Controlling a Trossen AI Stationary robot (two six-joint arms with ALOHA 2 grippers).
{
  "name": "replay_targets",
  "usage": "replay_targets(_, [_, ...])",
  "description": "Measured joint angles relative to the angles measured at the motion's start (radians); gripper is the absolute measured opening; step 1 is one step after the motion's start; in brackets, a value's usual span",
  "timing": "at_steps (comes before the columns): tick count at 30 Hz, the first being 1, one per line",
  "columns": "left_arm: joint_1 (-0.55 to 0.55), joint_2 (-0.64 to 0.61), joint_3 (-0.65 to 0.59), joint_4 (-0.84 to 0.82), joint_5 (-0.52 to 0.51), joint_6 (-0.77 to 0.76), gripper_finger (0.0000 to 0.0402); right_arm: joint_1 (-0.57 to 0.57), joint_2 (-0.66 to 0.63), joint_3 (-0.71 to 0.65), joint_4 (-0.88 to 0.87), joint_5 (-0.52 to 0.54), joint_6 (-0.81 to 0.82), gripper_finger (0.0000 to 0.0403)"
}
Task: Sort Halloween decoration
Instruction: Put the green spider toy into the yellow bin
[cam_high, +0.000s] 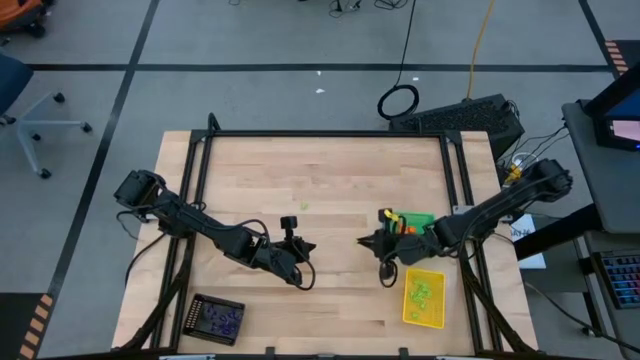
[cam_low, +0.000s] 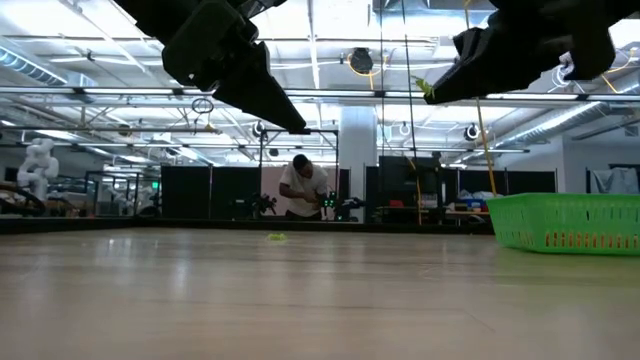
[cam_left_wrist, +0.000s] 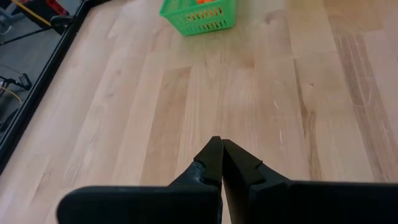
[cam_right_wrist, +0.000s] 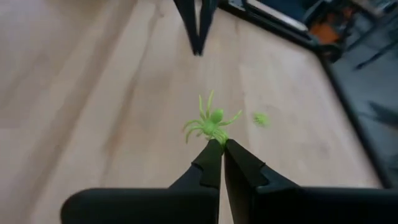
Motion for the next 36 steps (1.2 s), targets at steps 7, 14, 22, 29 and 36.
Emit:
replay_targets(7, [0.0,0.0,0.0,0.0,0.0,0.0,0.0008,0.041,0.048,0.0,-0.001,0.182,-0.192,0.0])
replay_targets(14, [0.0,0.0,0.0,0.001,0.0,0.0,0.0008,0.086,0.11,0.0,-0.002,0.331,-0.392,0.0])
replay_targets(22, [0.0,0.0,0.0,0.002,0.0,0.0,0.0008,0.116,0.146,0.0,0.001,0.495,-0.521,0.0])
replay_targets(29, [0.0,0.0,0.0,0.002,0.0,0.001,0.0008,0.121,0.145,0.0,0.002,0.518,-0.523,0.0])
replay_targets(36, [0.0,0.0,0.0,0.002,-0.001,0.0,0.0008,0.121,0.145,0.0,0.002,0.515,-0.521,0.0])
